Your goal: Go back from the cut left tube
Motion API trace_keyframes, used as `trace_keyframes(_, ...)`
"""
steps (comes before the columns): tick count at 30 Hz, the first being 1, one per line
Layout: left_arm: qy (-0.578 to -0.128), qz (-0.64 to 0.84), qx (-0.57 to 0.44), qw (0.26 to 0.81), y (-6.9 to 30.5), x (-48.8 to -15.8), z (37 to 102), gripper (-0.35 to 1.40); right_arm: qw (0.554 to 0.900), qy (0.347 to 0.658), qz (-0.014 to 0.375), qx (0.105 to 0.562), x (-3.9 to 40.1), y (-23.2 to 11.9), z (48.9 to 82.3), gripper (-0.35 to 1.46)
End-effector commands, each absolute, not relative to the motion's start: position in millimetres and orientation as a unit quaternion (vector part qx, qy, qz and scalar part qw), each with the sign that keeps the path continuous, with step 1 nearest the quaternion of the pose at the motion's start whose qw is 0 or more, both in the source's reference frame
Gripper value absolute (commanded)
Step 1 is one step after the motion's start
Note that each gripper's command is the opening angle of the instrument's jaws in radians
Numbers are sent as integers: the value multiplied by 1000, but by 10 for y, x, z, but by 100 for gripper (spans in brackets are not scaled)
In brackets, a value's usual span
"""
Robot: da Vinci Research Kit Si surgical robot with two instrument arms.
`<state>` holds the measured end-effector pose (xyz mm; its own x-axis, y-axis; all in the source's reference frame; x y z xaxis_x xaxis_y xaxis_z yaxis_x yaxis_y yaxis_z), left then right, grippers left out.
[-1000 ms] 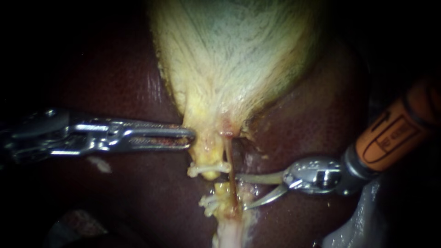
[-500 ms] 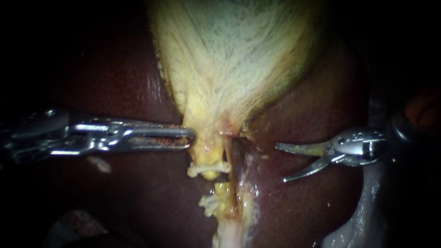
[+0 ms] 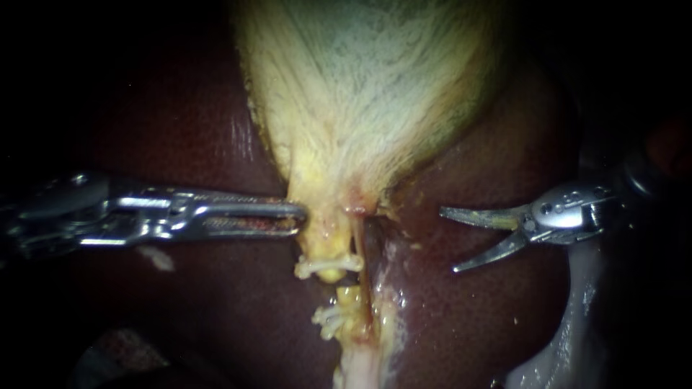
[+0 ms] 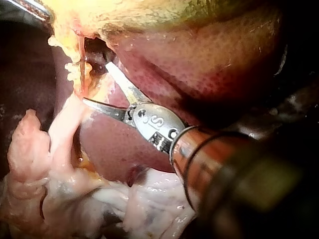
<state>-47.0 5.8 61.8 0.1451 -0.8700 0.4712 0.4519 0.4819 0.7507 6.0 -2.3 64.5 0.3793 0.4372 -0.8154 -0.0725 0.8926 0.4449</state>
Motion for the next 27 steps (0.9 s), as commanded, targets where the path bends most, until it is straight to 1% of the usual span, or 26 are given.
trace_keyframes(1,-466,-456,225,724,56,-475,621,-35,813,534,157,171,62,-23,645,138)
trace_keyframes(5,-465,-451,230,726,52,-491,627,-35,813,534,157,170,65,-24,646,140)
trace_keyframes(9,-465,-450,231,727,52,-499,627,-35,813,534,157,169,66,-26,647,141)
trace_keyframes(27,-466,-448,232,727,51,-503,629,-35,813,534,157,169,65,-27,646,143)
